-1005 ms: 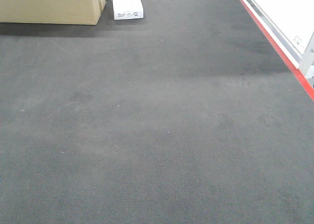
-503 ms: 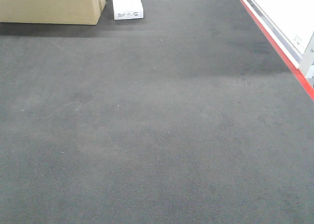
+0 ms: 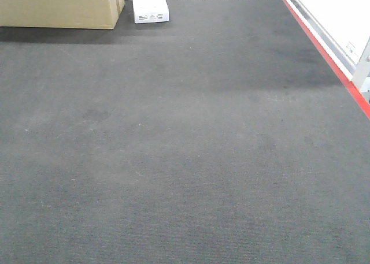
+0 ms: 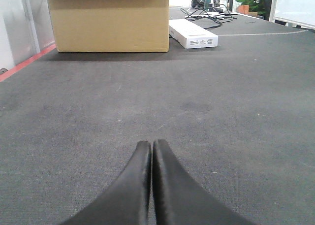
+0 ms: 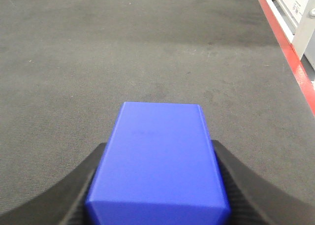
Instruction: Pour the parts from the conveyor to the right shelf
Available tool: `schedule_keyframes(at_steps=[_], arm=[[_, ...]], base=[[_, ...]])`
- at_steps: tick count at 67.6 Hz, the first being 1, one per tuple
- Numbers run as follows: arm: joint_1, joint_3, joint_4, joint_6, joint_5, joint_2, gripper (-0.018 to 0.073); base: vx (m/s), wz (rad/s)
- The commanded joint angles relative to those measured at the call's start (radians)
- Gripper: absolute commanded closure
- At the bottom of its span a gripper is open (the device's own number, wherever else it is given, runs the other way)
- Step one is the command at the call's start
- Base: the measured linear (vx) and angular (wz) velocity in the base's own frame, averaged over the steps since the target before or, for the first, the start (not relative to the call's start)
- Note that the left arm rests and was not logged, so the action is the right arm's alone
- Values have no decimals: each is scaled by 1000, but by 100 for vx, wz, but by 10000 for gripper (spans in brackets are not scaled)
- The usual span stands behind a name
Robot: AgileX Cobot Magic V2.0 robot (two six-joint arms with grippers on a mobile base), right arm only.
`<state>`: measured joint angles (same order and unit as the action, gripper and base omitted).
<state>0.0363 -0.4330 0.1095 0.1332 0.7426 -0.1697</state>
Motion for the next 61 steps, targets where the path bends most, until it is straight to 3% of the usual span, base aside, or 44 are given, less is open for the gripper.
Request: schedule_keyframes(at_steps=[1, 61], arm=[[-6, -26, 0, 10, -66, -11, 565], [-6, -26, 0, 10, -66, -11, 565]], base=[[0, 0], [-7, -4]])
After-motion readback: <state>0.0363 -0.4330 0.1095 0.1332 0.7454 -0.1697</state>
